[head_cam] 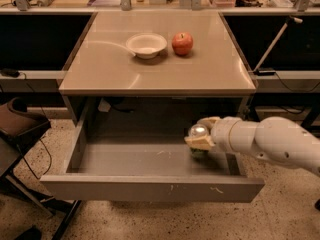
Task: Place green can into top drawer
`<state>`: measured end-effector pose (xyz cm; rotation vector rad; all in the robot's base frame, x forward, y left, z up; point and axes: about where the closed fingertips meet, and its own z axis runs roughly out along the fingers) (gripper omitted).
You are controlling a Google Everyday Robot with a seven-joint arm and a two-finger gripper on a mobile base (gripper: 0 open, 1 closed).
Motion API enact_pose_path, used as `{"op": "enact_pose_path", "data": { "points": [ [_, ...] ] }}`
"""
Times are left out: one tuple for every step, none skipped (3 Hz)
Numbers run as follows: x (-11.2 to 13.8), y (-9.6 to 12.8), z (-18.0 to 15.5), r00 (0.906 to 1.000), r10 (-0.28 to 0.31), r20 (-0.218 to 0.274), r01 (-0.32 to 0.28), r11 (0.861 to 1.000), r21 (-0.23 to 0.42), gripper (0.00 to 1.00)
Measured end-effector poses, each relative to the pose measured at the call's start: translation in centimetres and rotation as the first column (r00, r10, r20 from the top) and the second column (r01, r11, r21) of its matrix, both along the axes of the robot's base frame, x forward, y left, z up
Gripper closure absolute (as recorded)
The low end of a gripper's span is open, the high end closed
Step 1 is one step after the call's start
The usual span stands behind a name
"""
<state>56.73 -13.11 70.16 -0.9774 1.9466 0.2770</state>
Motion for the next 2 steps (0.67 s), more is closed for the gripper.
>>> {"op": "enact_pose_path", "data": {
  "points": [
    [-0.28,-0.03,-0.51,1.0,-0.004,-0.004,0.004,1.0,-0.003,0.81],
    [-0.28,-0.03,-0.51,1.0,-0.004,-0.004,0.004,1.0,-0.003,0.58]
  ]
}}
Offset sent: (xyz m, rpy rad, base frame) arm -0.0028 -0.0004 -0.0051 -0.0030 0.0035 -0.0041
